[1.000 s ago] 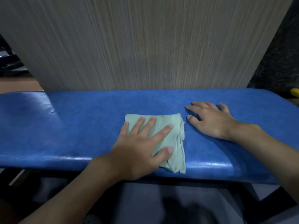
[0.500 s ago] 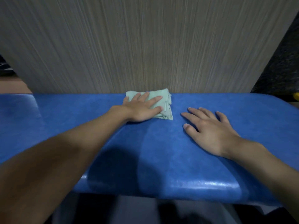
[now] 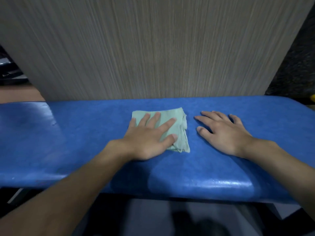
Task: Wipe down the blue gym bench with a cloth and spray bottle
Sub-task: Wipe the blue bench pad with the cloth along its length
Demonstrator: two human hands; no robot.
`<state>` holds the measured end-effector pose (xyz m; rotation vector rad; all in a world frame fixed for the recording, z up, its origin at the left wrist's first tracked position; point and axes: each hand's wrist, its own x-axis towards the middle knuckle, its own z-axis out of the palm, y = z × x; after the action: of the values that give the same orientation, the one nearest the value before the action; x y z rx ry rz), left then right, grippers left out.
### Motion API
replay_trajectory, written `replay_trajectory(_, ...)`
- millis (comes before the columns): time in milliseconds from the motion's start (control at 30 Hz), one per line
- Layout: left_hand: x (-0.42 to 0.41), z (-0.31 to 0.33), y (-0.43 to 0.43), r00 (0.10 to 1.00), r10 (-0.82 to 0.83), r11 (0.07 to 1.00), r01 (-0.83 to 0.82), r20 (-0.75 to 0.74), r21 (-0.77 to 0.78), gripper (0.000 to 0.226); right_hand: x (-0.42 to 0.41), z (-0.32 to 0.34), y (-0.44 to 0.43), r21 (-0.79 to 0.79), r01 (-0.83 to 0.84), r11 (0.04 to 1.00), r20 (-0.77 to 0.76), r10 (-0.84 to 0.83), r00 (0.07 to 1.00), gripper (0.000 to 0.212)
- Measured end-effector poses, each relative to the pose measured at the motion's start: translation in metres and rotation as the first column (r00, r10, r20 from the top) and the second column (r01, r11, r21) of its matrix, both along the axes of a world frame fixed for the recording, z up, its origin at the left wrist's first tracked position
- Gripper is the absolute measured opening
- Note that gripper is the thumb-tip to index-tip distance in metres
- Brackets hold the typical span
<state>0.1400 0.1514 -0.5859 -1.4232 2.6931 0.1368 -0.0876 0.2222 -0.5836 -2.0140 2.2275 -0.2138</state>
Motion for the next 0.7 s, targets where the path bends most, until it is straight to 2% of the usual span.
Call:
replay_trajectory(167,0.028,0.0,0.072,0.999,-0.029,0.999,0.028,-0.022,-0.038,0.075,0.003,0.009,-0.004,-0.01,0.002,1.0,-0.055,-0.003,0.998,0.052)
replay_trajectory(300,0.03,0.001,0.072,0.998,-0.026,1.0,0.025,-0.048,-0.019,0.075,0.009,0.01,-0.007,-0.026,-0.011,1.0,0.01,0.011,1.0,0.054)
replay_trajectory(467,0.016,0.0,0.021,1.0,-0.004,1.0,0.004,-0.002,-0.007,0.062,0.009,-0.002,-0.009,0.021,-0.019,1.0,-0.037,0.02,0.999,0.055)
replay_trajectory(700,-0.026,0.006,-0.093,0.996,0.083,0.996,-0.082,-0.016,0.015,0.061,0.008,-0.004,-0.009,0.005,-0.025,1.0,-0.039,0.025,0.999,0.057)
